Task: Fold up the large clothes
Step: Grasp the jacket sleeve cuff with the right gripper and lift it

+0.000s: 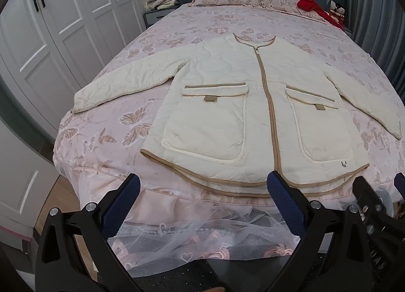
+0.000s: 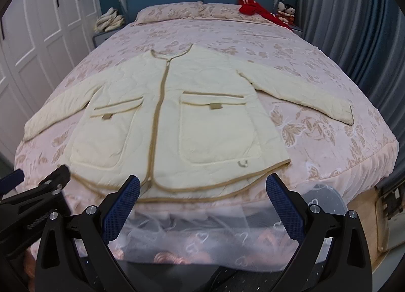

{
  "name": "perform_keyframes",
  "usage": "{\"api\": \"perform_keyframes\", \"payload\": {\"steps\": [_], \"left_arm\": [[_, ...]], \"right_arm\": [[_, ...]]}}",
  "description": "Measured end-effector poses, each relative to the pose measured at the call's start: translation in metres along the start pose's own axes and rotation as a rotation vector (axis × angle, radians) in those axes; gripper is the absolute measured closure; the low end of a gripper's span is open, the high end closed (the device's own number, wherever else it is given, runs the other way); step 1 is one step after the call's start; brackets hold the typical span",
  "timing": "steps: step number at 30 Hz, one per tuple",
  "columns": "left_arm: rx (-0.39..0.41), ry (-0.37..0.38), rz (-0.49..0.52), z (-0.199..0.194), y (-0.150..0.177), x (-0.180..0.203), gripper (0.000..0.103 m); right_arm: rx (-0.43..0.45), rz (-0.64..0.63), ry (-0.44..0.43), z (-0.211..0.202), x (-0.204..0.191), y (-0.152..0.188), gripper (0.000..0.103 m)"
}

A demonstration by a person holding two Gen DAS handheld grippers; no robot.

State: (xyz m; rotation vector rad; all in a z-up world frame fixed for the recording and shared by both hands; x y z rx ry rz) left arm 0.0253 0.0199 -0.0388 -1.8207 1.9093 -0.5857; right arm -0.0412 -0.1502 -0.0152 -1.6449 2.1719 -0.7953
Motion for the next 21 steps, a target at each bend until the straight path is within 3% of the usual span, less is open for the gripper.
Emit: {"api": "perform_keyframes", "payload": {"steps": [5, 15, 21], "left_arm": [[-0.007, 0.013, 0.001, 0.014, -0.012, 0.001, 0.005], [-0.081, 0.052, -0.040, 0.052, -0.040, 0.021, 0.005], [-0.116, 0.020, -0.050, 0.081, -0.054, 0.040, 0.005]], "right_arm": [[-0.024, 0.119, -0.003, 0.026, 0.052, -0.007, 0.005], [-0.063, 0.475, 0.102, 0.100, 0.244, -0.023, 0.005], [-0.064, 0.690, 0.144, 0.147, 0.355, -0.017, 0.005]]}}
Point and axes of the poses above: each gripper's, at about its wrist camera, not at the fingertips, and z roughly the way its jaws point, x to its right, y to its underside, the point moved 4 cm from there along z, roughly the way its jaws point, and after that the axes turned 8 degrees about -z, right-handed, at the moved point
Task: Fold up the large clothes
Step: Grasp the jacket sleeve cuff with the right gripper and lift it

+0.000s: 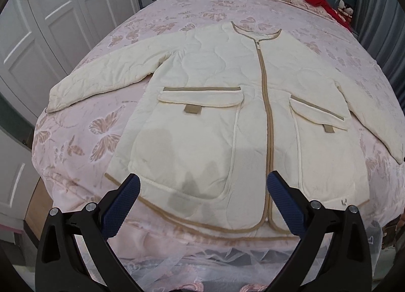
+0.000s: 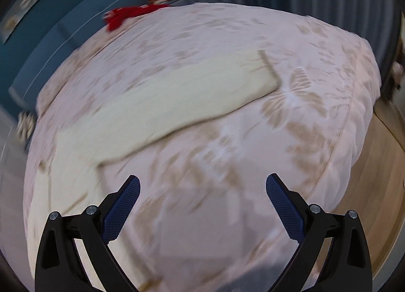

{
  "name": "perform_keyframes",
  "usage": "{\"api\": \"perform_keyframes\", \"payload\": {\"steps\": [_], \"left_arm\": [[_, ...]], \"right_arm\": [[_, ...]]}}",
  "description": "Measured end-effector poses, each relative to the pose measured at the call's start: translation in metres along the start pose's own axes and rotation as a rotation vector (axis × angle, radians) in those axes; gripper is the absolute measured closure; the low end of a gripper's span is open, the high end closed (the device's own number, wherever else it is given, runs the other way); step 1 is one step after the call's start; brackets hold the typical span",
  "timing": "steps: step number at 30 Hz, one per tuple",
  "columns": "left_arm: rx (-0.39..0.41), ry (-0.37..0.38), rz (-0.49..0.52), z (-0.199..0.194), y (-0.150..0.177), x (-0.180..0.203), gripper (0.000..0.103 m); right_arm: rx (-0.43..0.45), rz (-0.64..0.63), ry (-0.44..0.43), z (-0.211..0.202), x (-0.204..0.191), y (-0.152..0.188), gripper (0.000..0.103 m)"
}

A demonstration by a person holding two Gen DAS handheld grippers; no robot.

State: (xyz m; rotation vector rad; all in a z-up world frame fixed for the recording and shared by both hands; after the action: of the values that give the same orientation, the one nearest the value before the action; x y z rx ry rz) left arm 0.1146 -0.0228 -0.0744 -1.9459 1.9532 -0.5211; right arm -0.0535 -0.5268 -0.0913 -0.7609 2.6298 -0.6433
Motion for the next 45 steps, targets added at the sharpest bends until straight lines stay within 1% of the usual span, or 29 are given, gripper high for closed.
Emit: {"api": "perform_keyframes", "payload": {"steps": [3, 4, 8, 12, 15, 16, 17, 19, 20, 21, 22, 23, 24, 26, 28, 29, 30, 31, 32, 34, 35, 36, 38, 41, 43, 45], "left_arm": [[-0.016, -0.015, 0.014, 0.011, -0.007, 0.013, 0.005], [-0.021, -0.018, 0.019, 0.015, -0.008, 0.018, 0.005], [-0.043, -0.019, 0.037, 0.030, -0.014, 0.041, 0.005], [-0.064, -0.021, 0.054, 0.040, -0.015, 0.054, 0.005], [-0.065, -0.033, 0.069, 0.046, -0.016, 0.059, 0.005], [-0.067, -0.040, 0.071, 0.049, -0.017, 0.060, 0.005], [-0.067, -0.045, 0.069, 0.051, -0.019, 0.058, 0.005], [-0.066, -0.058, 0.062, 0.056, -0.021, 0.055, 0.005], [-0.064, -0.069, 0.056, 0.059, -0.025, 0.052, 0.005], [-0.061, -0.079, 0.052, 0.061, -0.026, 0.049, 0.005], [-0.058, -0.089, 0.047, 0.063, -0.029, 0.047, 0.005], [-0.053, -0.104, 0.041, 0.065, -0.033, 0.043, 0.005], [-0.051, -0.109, 0.035, 0.067, -0.036, 0.039, 0.005], [-0.046, -0.109, 0.010, 0.069, -0.043, 0.032, 0.005], [-0.042, -0.106, -0.011, 0.072, -0.048, 0.026, 0.005], [-0.041, -0.101, -0.024, 0.074, -0.052, 0.022, 0.005], [-0.040, -0.097, -0.031, 0.075, -0.054, 0.020, 0.005], [-0.039, -0.094, -0.037, 0.075, -0.056, 0.019, 0.005], [-0.036, -0.088, -0.049, 0.075, -0.059, 0.015, 0.005], [-0.031, -0.073, -0.073, 0.075, -0.065, 0.009, 0.005], [-0.025, -0.065, -0.092, 0.074, -0.069, 0.004, 0.005], [-0.019, -0.061, -0.108, 0.074, -0.073, -0.002, 0.005], [-0.011, -0.059, -0.137, 0.073, -0.079, -0.015, 0.005], [-0.010, -0.057, -0.184, 0.074, -0.086, -0.039, 0.005], [-0.007, -0.061, -0.210, 0.076, -0.090, -0.055, 0.005], [-0.013, -0.066, -0.248, 0.078, -0.094, -0.075, 0.005]], "right_arm": [[0.003, 0.030, 0.054, 0.027, 0.028, -0.024, 0.006], [-0.001, 0.037, 0.066, 0.035, 0.033, -0.029, 0.008], [-0.015, 0.076, 0.077, 0.068, 0.058, -0.053, 0.012], [-0.019, 0.112, 0.088, 0.089, 0.070, -0.067, 0.014], [-0.024, 0.095, 0.123, 0.102, 0.071, -0.077, 0.023], [-0.025, 0.080, 0.130, 0.106, 0.068, -0.080, 0.030], [-0.028, 0.056, 0.140, 0.110, 0.064, -0.084, 0.034], [-0.024, 0.021, 0.156, 0.114, 0.057, -0.090, 0.046], [-0.020, 0.007, 0.169, 0.115, 0.054, -0.092, 0.059], [-0.013, -0.017, 0.181, 0.114, 0.048, -0.096, 0.067], [-0.009, -0.035, 0.186, 0.112, 0.042, -0.099, 0.083], [0.010, -0.052, 0.185, 0.106, 0.034, -0.104, 0.093], [0.032, -0.061, 0.167, 0.099, 0.025, -0.109, 0.094], [0.082, -0.088, 0.110, 0.079, 0.002, -0.120, 0.098], [0.139, -0.154, 0.028, 0.049, -0.043, -0.131, 0.098], [0.164, -0.201, -0.022, 0.033, -0.071, -0.135, 0.098], [0.180, -0.235, -0.058, 0.023, -0.091, -0.135, 0.099], [0.197, -0.280, -0.110, 0.010, -0.119, -0.135, 0.101], [0.211, -0.342, -0.178, -0.006, -0.157, -0.132, 0.101], [0.222, -0.434, -0.260, -0.025, -0.209, -0.123, 0.101], [0.222, -0.499, -0.318, -0.035, -0.246, -0.112, 0.101], [0.217, -0.535, -0.355, -0.040, -0.268, -0.104, 0.101], [0.189, -0.625, -0.454, -0.048, -0.326, -0.075, 0.101], [0.131, -0.725, -0.547, -0.047, -0.390, -0.029, 0.102], [0.081, -0.785, -0.592, -0.043, -0.427, 0.002, 0.102], [0.057, -0.820, -0.589, -0.036, -0.451, 0.027, 0.102]]}}
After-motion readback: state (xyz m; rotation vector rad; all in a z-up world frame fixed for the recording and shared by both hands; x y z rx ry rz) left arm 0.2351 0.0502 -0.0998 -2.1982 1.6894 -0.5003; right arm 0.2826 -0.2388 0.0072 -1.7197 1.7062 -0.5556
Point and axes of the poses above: each gripper's, at about its wrist camera, not at the fingertips, and z roughly the way its jaws point, x to its right, y to its underside, the point moved 4 cm from there along z, roughly the way its jaws point, and after that the axes turned 8 degrees about -z, right-handed, at the moved point
